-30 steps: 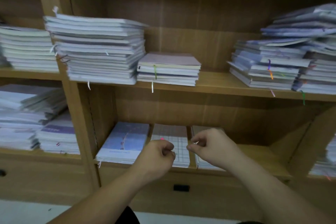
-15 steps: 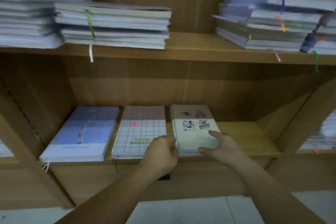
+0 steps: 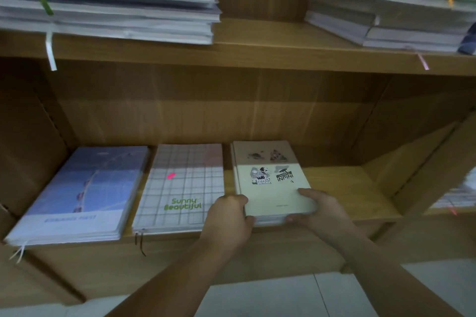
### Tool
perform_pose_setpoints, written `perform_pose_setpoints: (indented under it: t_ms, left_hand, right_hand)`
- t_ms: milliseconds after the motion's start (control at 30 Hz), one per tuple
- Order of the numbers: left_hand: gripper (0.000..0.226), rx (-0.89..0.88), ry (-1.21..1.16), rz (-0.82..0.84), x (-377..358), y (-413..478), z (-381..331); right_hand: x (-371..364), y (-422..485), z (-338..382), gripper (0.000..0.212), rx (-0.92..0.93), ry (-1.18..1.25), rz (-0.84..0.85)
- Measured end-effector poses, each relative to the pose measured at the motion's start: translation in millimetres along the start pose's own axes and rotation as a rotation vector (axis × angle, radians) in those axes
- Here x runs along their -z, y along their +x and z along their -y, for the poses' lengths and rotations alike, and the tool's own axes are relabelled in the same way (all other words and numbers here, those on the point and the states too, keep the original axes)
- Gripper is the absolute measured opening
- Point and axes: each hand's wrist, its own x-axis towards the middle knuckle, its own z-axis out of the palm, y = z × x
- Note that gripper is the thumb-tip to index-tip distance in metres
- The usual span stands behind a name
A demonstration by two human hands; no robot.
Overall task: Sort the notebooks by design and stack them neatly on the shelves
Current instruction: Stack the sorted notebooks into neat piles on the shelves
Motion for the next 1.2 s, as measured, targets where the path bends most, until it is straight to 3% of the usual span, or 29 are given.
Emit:
perform_pose_setpoints:
  t_ms: [300, 467, 867, 1200]
  left_hand:
    - [0.034, -0.064, 0.1, -0.001, -8, 3, 6]
    - [0.023, -0.088, 0.158, 0.001, -10, 2, 6]
    - [0.031, -0.026, 0.165, 0.019, -7, 3, 6]
    - [0.009, -0.009, 0.112, 0.072, -7, -9, -4]
  right_hand:
    - [-8, 6, -6, 0.084, 0.026, 0.012, -0.037]
    - [-8, 6, -10, 0.083, 0.024, 0.038, -0.034]
    - [-2, 2, -16, 0.074, -0.028, 0.021, -0.05]
    - [7, -1, -17, 0.076, -0.026, -0.051, -0.025]
